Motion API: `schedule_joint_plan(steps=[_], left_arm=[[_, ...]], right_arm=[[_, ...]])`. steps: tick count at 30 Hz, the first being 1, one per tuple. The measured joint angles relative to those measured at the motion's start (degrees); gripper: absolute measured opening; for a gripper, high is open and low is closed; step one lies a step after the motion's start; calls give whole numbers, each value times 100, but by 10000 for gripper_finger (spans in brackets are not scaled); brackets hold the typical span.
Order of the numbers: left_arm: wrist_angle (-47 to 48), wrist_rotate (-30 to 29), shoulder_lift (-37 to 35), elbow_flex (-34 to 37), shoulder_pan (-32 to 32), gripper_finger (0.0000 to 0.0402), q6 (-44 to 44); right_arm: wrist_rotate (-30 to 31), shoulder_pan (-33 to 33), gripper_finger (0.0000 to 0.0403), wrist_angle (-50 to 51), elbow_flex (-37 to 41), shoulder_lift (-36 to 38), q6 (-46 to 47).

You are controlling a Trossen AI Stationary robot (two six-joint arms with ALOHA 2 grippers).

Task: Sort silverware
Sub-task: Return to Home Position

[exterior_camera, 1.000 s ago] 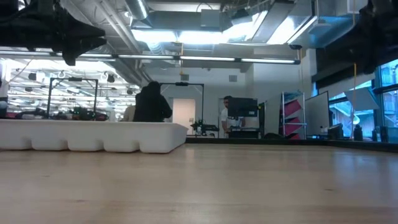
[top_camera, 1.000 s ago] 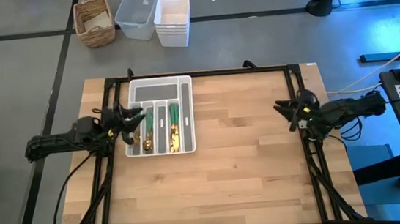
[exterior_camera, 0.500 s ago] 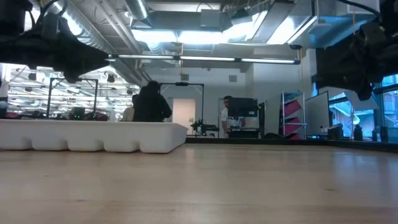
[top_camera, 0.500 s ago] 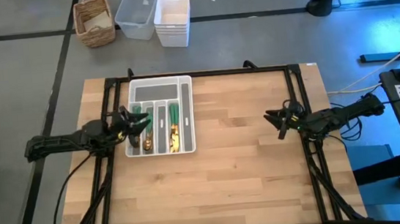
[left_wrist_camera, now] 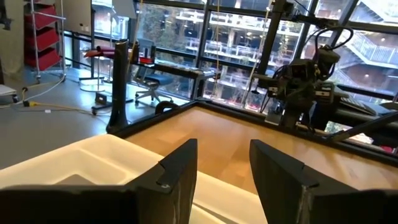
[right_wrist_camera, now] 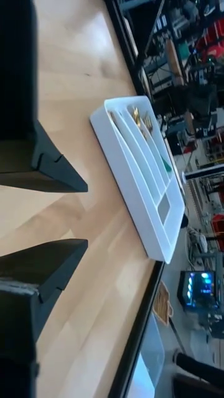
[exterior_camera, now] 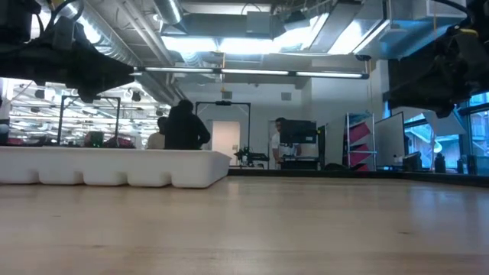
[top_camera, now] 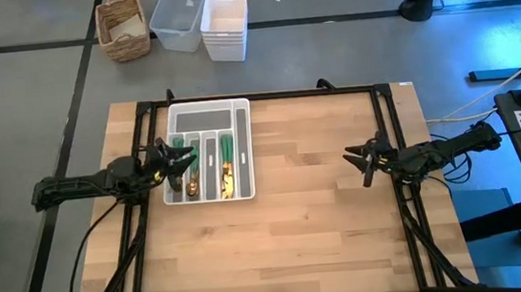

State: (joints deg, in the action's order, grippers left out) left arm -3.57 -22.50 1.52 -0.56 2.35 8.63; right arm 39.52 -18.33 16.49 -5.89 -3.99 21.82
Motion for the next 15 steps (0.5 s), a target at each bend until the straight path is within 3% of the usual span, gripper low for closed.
schedule_joint_plan(steps=[15], left_arm=[[0, -1, 2, 0, 0, 140, 33]], right_arm=[[-161, 0, 133, 2, 11, 0, -4]])
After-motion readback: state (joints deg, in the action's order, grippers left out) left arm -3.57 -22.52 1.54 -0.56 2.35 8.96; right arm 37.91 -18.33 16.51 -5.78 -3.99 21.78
